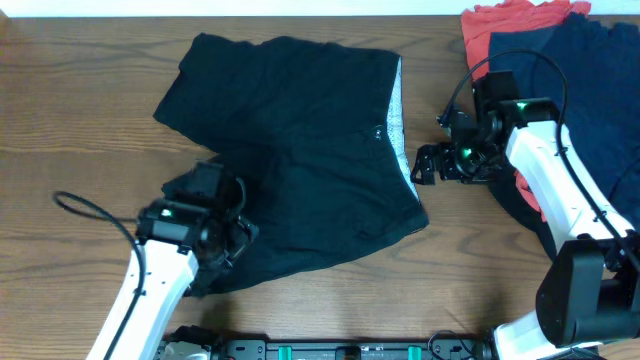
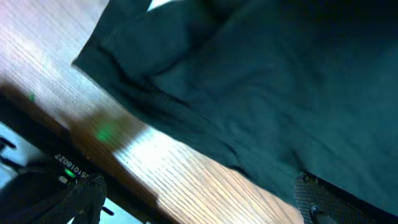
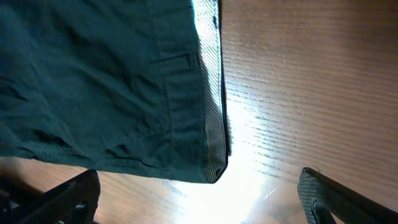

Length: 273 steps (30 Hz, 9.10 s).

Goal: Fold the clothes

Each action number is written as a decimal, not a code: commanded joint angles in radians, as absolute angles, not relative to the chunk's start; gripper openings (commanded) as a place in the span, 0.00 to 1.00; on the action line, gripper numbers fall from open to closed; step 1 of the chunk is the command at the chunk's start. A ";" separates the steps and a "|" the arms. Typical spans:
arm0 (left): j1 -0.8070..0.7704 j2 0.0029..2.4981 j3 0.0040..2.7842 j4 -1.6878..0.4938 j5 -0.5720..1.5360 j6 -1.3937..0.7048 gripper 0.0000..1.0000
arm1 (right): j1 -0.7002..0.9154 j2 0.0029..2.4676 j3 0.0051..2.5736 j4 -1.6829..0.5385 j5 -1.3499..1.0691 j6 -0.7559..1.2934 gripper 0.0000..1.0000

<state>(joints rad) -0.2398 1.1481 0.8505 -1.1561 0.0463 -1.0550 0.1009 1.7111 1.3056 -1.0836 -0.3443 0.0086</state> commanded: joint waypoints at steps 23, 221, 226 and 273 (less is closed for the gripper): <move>-0.062 1.156 0.643 -1.102 0.003 -1.415 0.84 | 0.119 1.713 1.286 -0.975 -0.347 0.041 0.99; -0.065 1.741 1.073 0.041 -0.039 -0.356 0.98 | -0.038 1.868 1.285 -0.168 -0.291 0.109 0.99; -0.061 1.731 1.093 -0.078 0.083 -0.301 0.98 | -0.038 1.844 1.310 -0.372 -0.334 0.038 0.99; 0.065 1.947 1.106 -0.088 0.364 0.048 0.06 | -0.038 1.851 1.179 -0.522 -0.315 -0.009 0.75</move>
<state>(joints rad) 0.0639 1.9316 1.0836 -0.0956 0.3672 0.0330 -0.0380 1.8568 1.1942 -0.5323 -0.3183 -0.0471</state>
